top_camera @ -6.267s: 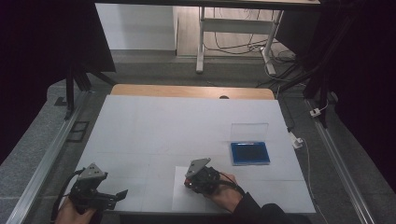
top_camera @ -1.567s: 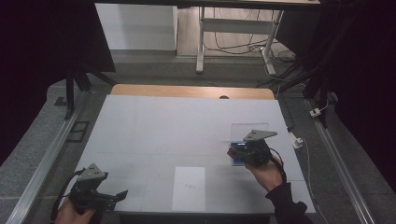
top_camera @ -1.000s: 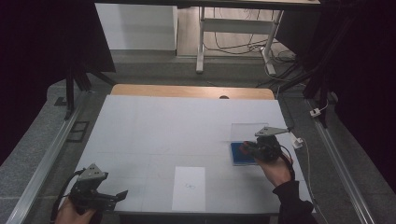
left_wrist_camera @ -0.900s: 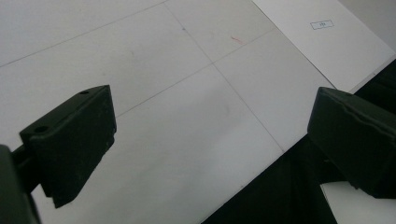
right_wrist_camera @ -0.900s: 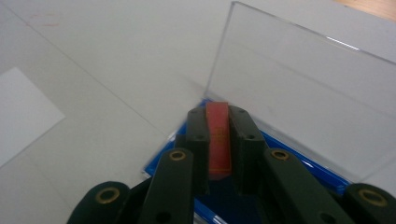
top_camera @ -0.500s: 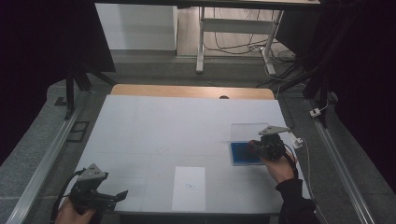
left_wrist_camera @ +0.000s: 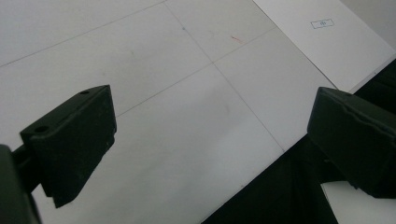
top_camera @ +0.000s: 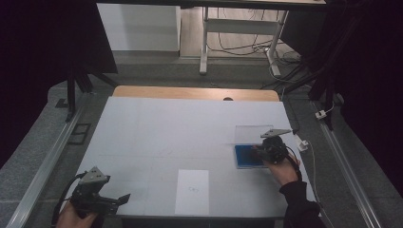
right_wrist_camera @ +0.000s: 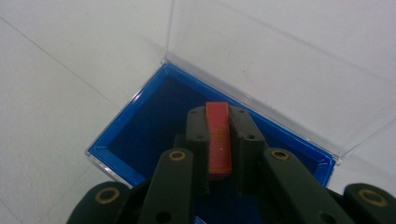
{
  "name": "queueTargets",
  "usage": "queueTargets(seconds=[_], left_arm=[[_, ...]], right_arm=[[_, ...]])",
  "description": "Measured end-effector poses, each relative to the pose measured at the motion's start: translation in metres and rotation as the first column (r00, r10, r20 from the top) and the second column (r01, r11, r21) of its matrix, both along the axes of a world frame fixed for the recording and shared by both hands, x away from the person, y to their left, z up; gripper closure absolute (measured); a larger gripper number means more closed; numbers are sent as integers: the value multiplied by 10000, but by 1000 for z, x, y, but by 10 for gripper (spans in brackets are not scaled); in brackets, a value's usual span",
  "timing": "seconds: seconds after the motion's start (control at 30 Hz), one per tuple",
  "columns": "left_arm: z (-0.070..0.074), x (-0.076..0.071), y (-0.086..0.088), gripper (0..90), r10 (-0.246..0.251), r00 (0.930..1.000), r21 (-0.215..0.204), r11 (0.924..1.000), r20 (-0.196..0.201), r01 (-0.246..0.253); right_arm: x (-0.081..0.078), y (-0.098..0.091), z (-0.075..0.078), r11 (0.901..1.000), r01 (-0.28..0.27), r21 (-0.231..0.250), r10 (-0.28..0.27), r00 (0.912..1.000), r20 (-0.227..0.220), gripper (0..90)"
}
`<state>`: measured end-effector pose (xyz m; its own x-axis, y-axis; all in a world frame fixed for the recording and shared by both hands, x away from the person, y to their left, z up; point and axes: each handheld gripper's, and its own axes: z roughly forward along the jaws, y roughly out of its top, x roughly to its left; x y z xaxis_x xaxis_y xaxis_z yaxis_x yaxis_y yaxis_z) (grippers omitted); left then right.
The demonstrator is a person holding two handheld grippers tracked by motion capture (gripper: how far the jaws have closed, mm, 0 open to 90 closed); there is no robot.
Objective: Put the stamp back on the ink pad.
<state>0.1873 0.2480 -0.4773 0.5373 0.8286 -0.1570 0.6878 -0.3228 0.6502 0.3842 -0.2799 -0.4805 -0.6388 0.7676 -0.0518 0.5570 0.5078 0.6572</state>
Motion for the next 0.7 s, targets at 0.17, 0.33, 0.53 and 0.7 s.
queueTargets(seconds=[0.17, 0.33, 0.53, 0.7], left_arm=[[0, 0, 0, 20, -15, 10000, -1, 10000, -24, 15], [0, 0, 0, 20, -10, 10000, -10, 10000, -26, 10], [0, 0, 0, 19, -19, 10000, -26, 10000, -26, 19], [0, 0, 1, 19, -11, 10000, -37, 10000, -34, 11]], right_arm=[[0, 0, 0, 10000, 29, 39, -29, 10000, 4, 791], [0, 0, -1, 9999, 95, 102, -95, 10000, 21, 738], [-3, 0, 6, 9990, 165, 412, -177, 9995, 273, 693], [-7, 2, 10, 9980, 151, 615, -174, 9992, 370, 620]])
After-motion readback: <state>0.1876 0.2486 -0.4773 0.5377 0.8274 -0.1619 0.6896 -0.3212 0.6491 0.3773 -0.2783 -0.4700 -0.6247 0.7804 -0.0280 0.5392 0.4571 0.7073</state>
